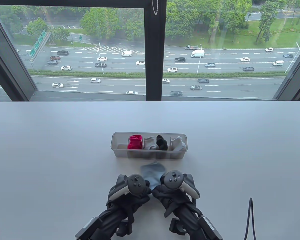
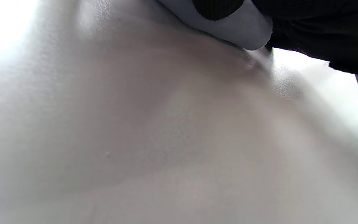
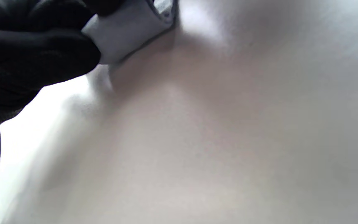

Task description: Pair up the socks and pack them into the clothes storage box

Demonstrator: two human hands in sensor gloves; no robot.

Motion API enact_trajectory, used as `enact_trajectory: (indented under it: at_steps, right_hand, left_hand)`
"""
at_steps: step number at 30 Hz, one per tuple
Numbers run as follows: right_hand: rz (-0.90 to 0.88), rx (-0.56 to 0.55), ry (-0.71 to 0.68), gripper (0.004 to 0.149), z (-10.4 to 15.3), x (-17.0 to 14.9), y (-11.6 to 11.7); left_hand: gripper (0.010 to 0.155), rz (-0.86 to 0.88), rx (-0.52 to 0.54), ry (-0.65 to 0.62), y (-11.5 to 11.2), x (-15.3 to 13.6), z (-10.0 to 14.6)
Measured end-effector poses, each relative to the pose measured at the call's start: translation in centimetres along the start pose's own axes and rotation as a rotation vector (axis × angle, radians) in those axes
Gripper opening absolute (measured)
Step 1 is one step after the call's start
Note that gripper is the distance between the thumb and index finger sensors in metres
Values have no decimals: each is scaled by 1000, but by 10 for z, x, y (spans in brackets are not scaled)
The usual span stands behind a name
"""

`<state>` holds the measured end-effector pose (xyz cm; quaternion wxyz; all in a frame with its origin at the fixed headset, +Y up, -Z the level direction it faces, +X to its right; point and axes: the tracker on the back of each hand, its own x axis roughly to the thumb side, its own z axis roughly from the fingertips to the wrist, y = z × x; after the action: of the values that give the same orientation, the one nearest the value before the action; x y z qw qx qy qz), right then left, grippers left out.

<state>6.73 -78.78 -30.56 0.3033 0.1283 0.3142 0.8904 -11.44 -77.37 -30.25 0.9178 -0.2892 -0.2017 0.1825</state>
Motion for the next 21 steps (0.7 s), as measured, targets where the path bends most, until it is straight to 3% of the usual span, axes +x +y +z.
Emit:
enact_trajectory:
  at_steps: [2,5,8,12,15,18,21]
  right_hand:
    - [-13,44,-33,59,0,-3,0]
    - [-1,21,-11,44,-1,-1,-2]
    - [0,45,-6,43,-2,0,-1]
    - [-108,44,-17,41,-1,-3,-4]
    - [-105,44,-21,41,0,-4,-5]
    - [-93,49,-42,59,-1,-5,-5]
    - [-75,41,-42,45,0,-5,-5]
  left_hand:
    - [42,23,-7,-6,1,-2,0]
    - [43,32,-34,-20,0,-2,0]
    - [47,14,-64,-17,-4,-1,-2]
    - [53,-41,-9,15,-4,2,-3]
    - [42,-18,41,-2,0,3,-2]
    - [42,16,0,-12,0,0,-2]
    - [45,14,-48,-12,-4,1,-4]
